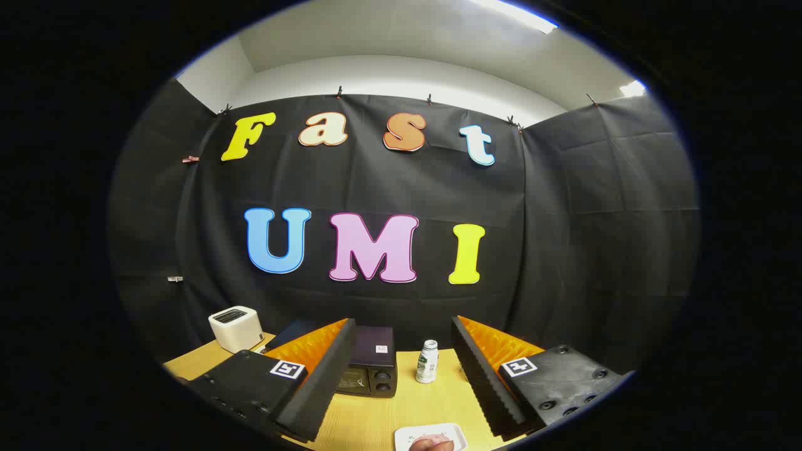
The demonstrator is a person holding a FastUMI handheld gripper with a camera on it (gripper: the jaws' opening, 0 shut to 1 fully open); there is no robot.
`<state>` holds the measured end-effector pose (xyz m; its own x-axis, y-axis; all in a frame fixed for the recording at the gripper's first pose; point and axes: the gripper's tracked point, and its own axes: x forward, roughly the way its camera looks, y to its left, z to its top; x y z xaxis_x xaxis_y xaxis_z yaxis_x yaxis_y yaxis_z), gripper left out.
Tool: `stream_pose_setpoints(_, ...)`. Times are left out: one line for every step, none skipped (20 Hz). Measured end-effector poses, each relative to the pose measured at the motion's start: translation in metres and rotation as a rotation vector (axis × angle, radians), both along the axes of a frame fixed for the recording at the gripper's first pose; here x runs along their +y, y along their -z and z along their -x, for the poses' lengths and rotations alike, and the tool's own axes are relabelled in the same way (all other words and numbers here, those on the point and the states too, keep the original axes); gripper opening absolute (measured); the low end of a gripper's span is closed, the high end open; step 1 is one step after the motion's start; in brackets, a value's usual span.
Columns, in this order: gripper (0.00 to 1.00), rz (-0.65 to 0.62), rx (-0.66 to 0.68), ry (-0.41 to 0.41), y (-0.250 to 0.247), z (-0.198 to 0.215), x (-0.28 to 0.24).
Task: Open the toaster oven, put the food inside, and close the toaster oven door.
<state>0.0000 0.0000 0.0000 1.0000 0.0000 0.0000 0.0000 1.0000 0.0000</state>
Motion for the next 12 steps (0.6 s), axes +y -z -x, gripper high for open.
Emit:
stream_pose_setpoints(0.98, 0.000, 0.000, 0.003, 0.0001, 0.0001, -0.0006)
stream_pose_setpoints(0.98, 0.000, 0.001, 0.003, -0.0005, -0.0013, 0.0002)
stream_pose_setpoints(0.98, 0.000, 0.001, 0.003, -0.0004, -0.0017, 0.0006)
stream_pose_setpoints(0.98, -0.001, 0.001, 0.003, 0.0004, -0.0017, 0.0014)
stream_pose_setpoints(0.98, -0.001, 0.001, 0.003, 0.0012, -0.0024, 0.0014)
stream_pose_setpoints(0.98, 0.000, 0.004, 0.007, 0.0020, -0.0021, 0.0006)
stream_pose_setpoints(0.98, -0.002, 0.006, 0.008, 0.0027, -0.0020, 0.0004)
stream_pose_setpoints(0.98, -0.005, 0.008, 0.010, 0.0025, -0.0016, 0.0009)
stream_pose_setpoints(0.98, -0.008, 0.009, 0.010, 0.0026, -0.0020, 0.0013)
stream_pose_setpoints(0.98, -0.007, 0.008, 0.014, 0.0029, -0.0027, 0.0008)
stream_pose_setpoints(0.98, -0.005, 0.008, 0.014, 0.0027, -0.0028, 0.0005)
stream_pose_setpoints(0.98, -0.005, 0.008, 0.017, 0.0024, -0.0031, 0.0005)
